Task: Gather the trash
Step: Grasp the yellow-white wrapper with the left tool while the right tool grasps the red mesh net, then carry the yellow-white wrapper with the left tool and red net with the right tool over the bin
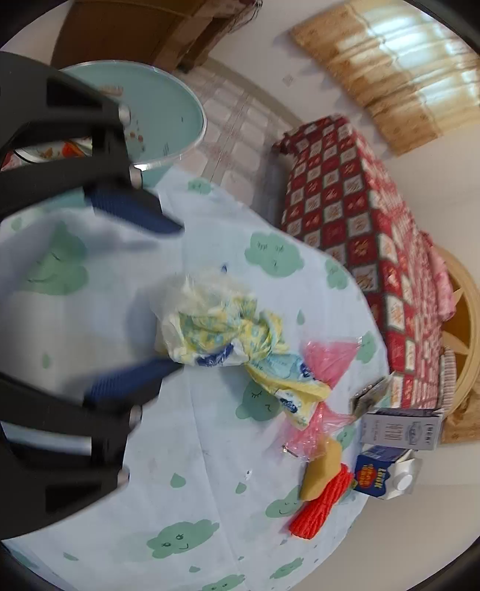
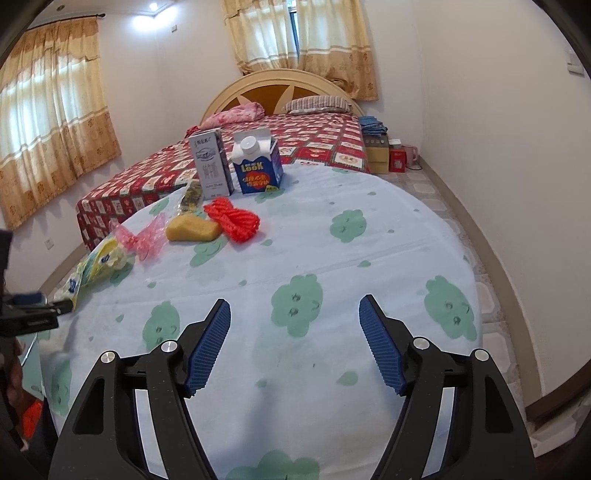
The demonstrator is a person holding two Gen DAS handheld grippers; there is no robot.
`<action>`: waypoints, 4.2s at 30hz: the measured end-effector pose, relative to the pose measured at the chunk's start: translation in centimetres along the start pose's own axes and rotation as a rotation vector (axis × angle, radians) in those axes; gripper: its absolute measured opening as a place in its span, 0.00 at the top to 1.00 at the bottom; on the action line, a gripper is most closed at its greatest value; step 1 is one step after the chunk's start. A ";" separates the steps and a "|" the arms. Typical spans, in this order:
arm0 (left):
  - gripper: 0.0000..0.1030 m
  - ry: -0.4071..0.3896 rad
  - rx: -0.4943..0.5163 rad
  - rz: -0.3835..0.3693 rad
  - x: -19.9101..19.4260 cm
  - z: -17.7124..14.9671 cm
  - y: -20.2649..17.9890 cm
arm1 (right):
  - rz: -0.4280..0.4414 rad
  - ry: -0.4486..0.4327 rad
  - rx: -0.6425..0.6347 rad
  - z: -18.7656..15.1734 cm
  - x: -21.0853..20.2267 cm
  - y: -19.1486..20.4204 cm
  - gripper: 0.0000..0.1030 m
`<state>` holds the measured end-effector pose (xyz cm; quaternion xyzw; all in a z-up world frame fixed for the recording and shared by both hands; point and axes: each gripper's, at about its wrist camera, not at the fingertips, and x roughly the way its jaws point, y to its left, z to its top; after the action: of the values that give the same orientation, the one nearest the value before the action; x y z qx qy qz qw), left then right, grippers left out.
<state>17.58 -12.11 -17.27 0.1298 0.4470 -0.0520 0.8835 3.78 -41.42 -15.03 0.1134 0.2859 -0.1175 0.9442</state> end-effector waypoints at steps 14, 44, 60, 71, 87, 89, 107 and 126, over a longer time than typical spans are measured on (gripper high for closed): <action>0.98 -0.109 0.020 -0.050 -2.9 1.3 3.7 | -0.001 0.094 -0.094 8.1 9.6 5.0 0.31; 0.34 -0.073 -0.040 -0.071 -0.1 -0.4 4.5 | 0.062 0.157 0.015 4.4 6.3 1.0 0.87; 0.84 -0.083 -0.006 -0.102 1.2 0.7 4.1 | 0.134 0.141 -0.097 1.9 3.1 6.0 0.86; 0.84 -0.126 -0.053 -0.018 -3.2 -1.0 9.2 | 0.188 0.109 -0.146 2.5 2.6 9.7 0.86; 0.84 -0.151 -0.104 0.093 -6.6 -4.1 15.0 | 0.310 0.048 -0.287 4.2 1.6 18.3 0.86; 0.84 -0.151 -0.111 0.106 -6.9 -4.6 15.7 | 0.329 0.048 -0.304 3.9 1.5 19.5 0.86; 0.84 -0.126 -0.160 0.180 -7.7 -7.4 20.1 | 0.409 0.067 -0.405 2.1 1.3 25.8 0.86; 0.83 -0.109 -0.205 0.237 -8.0 -9.5 23.4 | 0.460 0.088 -0.474 0.9 1.2 29.8 0.86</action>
<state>10.30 12.83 -11.96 0.0876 0.3832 0.0914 0.9150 13.79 -13.62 -10.59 -0.0429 0.3130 0.1734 0.9328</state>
